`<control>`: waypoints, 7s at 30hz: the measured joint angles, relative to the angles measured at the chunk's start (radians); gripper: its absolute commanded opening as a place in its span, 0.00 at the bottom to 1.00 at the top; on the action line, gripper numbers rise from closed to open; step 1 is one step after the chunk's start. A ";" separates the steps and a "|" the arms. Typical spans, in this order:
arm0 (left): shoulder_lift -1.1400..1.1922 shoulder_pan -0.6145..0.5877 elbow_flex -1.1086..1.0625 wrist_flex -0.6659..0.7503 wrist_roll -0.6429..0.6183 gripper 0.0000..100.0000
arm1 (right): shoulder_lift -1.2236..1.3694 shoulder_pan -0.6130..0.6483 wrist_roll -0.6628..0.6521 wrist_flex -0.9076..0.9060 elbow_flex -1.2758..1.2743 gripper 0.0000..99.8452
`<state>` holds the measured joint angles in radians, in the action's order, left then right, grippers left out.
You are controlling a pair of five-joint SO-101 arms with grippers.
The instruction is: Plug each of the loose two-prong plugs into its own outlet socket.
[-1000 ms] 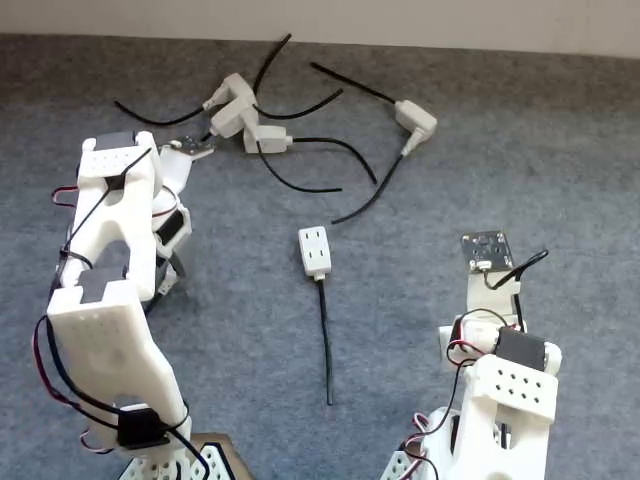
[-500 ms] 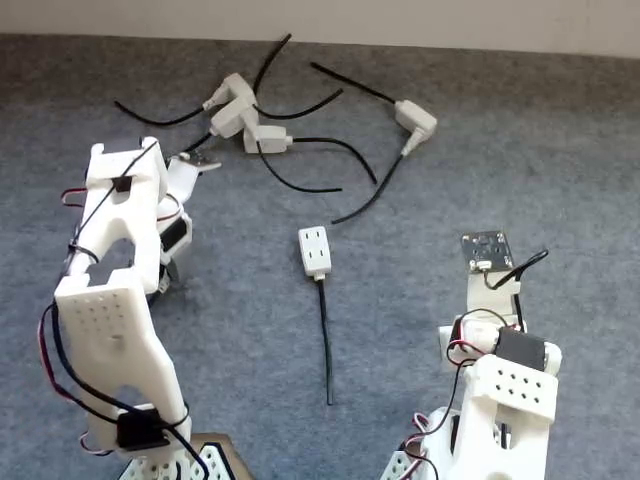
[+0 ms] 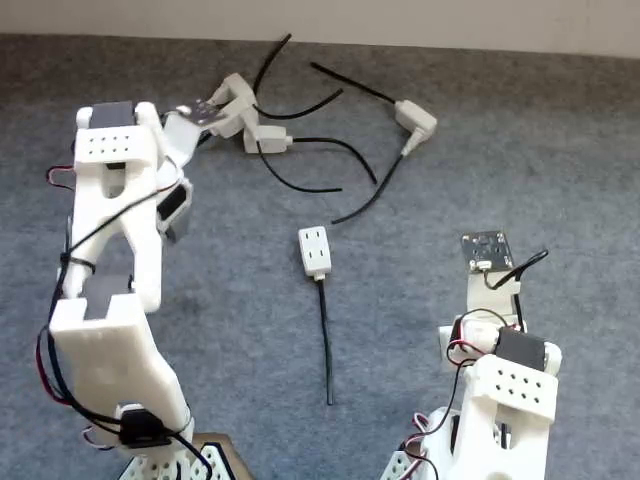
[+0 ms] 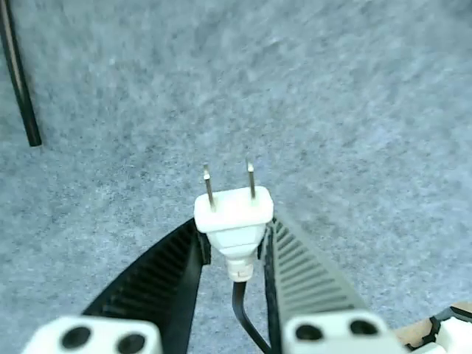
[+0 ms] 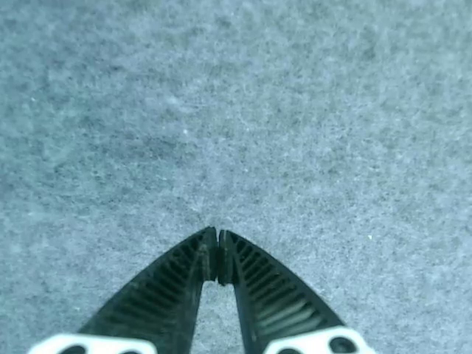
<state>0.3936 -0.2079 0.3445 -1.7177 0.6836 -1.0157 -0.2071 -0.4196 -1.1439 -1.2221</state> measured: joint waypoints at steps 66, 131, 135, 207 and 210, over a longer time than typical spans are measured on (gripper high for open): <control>-2.074 0.583 -2.024 1.757 -0.793 0.01 | 0.000 0.816 0.000 -0.055 0.836 0.01; -2.090 0.477 -2.004 0.939 -0.709 0.01 | 0.002 0.358 0.121 0.399 0.299 0.01; -2.090 0.336 -2.004 0.738 -0.580 0.01 | 0.002 0.351 0.189 0.358 0.279 0.01; -0.836 0.181 -1.310 0.669 -0.463 0.19 | 0.002 0.377 0.402 0.812 -0.230 0.01; -0.750 0.181 -1.255 0.669 -0.463 0.19 | 0.002 0.377 0.402 0.813 -0.230 0.01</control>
<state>-0.3567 -0.0269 -0.9106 -1.0487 0.2202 -1.0142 0.1703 -0.0176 -0.3307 -1.4523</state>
